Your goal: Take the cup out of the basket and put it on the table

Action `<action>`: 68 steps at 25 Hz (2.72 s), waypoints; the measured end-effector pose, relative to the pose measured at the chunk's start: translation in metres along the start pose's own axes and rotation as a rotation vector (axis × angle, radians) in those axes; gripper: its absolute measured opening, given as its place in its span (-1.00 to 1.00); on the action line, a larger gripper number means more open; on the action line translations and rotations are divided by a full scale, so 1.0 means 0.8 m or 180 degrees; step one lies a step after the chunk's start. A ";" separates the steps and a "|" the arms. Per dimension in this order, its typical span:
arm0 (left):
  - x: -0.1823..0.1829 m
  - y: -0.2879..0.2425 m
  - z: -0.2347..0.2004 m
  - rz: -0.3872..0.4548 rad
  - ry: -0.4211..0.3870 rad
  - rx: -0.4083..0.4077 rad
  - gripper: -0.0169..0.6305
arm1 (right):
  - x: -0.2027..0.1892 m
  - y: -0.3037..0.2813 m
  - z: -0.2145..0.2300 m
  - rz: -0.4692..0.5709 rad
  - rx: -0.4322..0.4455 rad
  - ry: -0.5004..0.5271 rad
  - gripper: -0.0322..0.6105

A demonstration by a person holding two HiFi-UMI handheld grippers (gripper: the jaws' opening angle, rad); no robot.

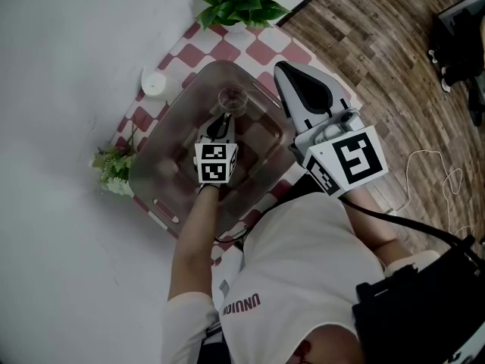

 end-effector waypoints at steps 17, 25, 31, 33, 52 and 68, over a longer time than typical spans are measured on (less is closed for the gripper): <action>0.019 0.016 -0.002 0.0140 0.0021 -0.0106 -0.76 | 0.000 -0.002 -0.004 -0.0006 0.0030 0.0003 -0.85; 0.031 0.028 -0.002 0.0237 0.0051 -0.0135 -0.76 | 0.001 -0.004 -0.008 0.0012 0.0081 0.0016 -0.85; 0.041 0.037 -0.001 0.0292 0.0027 -0.0165 -0.77 | 0.003 -0.004 -0.011 0.0029 0.0103 0.0014 -0.85; 0.045 0.042 0.000 0.0319 0.0014 -0.0167 -0.77 | 0.003 -0.004 -0.012 0.0034 0.0114 0.0015 -0.85; 0.090 0.100 0.001 0.0755 0.0027 -0.0110 -0.77 | 0.007 -0.002 -0.023 0.0096 0.0250 0.0012 -0.85; 0.108 0.138 0.005 0.1058 0.0065 -0.0006 -0.77 | 0.009 0.004 -0.039 0.0117 0.0357 0.0043 -0.85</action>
Point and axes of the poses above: the fingertips, and each gripper's own axes: y backward along the fingers, z to its right, x out of its top, the point moved 4 cm from there along y, backward along the fingers, and after that the axes turned 4 degrees about -z, right-handed, at the moved point
